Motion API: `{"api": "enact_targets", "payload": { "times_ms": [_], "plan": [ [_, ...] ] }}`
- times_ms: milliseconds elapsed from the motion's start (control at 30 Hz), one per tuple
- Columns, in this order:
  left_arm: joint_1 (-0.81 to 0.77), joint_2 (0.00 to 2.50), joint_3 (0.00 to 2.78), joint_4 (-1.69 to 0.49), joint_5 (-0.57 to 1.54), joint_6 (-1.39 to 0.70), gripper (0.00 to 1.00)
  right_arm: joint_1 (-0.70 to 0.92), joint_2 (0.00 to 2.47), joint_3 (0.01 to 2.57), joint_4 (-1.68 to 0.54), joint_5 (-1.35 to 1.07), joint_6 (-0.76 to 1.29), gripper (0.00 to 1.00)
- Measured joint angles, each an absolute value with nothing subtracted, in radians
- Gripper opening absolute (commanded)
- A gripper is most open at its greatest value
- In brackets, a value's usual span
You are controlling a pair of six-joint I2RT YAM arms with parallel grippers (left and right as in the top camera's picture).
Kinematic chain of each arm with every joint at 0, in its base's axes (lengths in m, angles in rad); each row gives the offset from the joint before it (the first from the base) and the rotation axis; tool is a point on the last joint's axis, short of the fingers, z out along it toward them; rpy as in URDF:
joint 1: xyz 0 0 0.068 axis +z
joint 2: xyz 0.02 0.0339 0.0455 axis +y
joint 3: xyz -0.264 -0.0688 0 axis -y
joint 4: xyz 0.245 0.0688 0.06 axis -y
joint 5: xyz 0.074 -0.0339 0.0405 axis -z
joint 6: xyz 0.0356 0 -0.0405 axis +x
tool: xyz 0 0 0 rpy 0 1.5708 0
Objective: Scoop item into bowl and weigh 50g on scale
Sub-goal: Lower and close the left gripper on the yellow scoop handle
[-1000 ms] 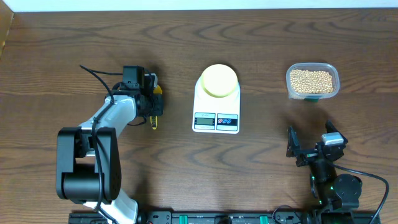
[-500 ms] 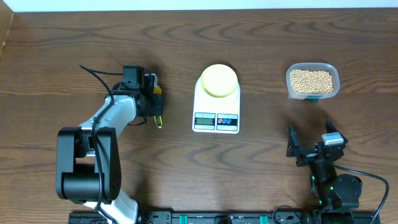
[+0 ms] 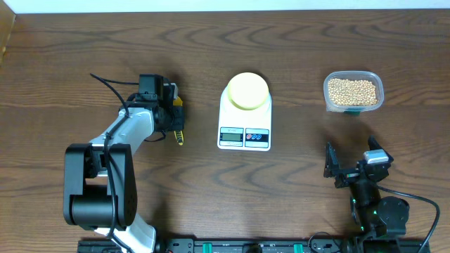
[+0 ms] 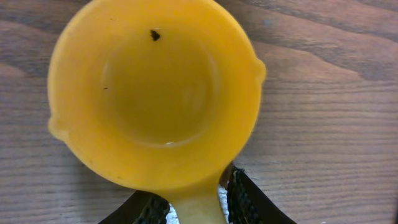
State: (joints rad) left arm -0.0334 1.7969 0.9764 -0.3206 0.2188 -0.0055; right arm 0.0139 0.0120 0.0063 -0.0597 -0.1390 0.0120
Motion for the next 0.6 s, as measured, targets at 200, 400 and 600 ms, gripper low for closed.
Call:
{"api": "enact_targets", "payload": {
  "times_ms": [200, 400, 600],
  "plan": [
    [-0.033, 1.797, 0.976, -0.321, 0.180, -0.030, 0.32, 0.014, 0.012, 0.006, -0.060, -0.139, 0.012, 0.99],
    [-0.034, 1.797, 0.976, -0.321, 0.160, -0.049, 0.30, 0.014, 0.012, 0.006, -0.060, -0.139, 0.012, 0.99],
    [-0.034, 1.797, 0.976, -0.321, 0.107, -0.087, 0.30, 0.014, 0.012, 0.006, -0.060, -0.139, 0.012, 0.99]
  ]
}}
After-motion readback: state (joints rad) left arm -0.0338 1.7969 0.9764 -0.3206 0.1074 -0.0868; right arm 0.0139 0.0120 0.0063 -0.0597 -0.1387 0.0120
